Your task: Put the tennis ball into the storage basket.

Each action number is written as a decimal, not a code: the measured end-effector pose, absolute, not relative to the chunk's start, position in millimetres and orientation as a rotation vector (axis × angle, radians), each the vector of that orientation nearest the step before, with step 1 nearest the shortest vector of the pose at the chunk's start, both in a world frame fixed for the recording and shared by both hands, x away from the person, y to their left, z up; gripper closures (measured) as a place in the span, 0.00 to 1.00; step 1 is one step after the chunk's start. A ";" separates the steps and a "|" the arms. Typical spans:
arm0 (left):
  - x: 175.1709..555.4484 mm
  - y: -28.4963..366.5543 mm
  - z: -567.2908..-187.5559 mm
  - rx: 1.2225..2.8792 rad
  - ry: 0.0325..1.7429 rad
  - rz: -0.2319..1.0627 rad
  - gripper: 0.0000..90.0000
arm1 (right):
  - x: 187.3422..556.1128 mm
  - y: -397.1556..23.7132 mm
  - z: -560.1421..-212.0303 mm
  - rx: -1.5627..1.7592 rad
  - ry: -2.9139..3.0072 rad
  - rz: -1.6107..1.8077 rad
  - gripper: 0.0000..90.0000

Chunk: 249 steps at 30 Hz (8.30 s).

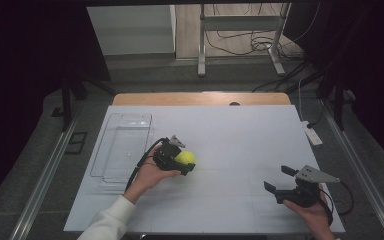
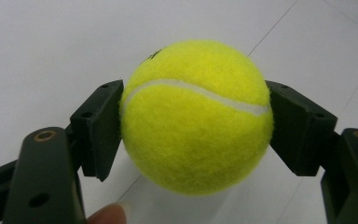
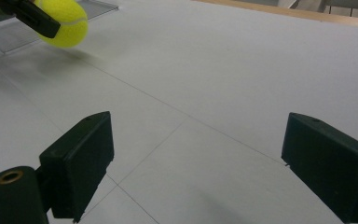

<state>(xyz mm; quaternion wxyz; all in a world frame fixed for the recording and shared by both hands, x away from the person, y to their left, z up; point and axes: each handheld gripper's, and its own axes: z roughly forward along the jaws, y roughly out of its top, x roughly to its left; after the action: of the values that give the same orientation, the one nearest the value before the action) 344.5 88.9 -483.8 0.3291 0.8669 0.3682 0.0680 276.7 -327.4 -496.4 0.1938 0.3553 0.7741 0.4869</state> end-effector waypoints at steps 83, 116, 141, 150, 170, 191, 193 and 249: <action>324.1 124.8 -437.8 1.944 0.901 0.344 0.30 | 276.3 -327.6 -495.7 0.998 2.161 1.366 0.11; 321.5 147.1 -422.1 1.841 0.913 0.412 0.30 | 276.3 -327.5 -495.8 0.996 2.162 1.364 0.11; 321.7 164.0 -414.5 1.777 0.940 0.449 0.30 | 276.2 -327.7 -496.0 1.000 2.160 1.359 0.11; 323.4 170.7 -413.9 1.764 0.959 0.469 0.30 | 276.2 -327.5 -496.0 0.998 2.162 1.357 0.11; 334.5 181.1 -412.9 1.746 0.988 0.501 0.30 | 275.2 -326.2 -495.3 1.000 2.162 1.361 0.11; 345.9 198.4 -417.8 1.740 1.055 0.529 0.30 | 275.4 -326.1 -496.6 1.005 2.165 1.361 0.11; 347.1 200.2 -418.8 1.739 1.063 0.533 0.30 | 275.4 -326.1 -496.6 1.005 2.165 1.362 0.11; 362.8 236.2 -427.8 1.690 1.190 0.586 0.30 | 276.0 -326.1 -497.8 1.008 2.169 1.351 0.11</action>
<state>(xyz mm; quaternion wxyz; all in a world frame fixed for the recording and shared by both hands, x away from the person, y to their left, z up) 362.8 236.2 -427.8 0.4765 0.6915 0.4871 0.2397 276.0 -326.1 -497.8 0.1960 0.3597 0.7742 0.4824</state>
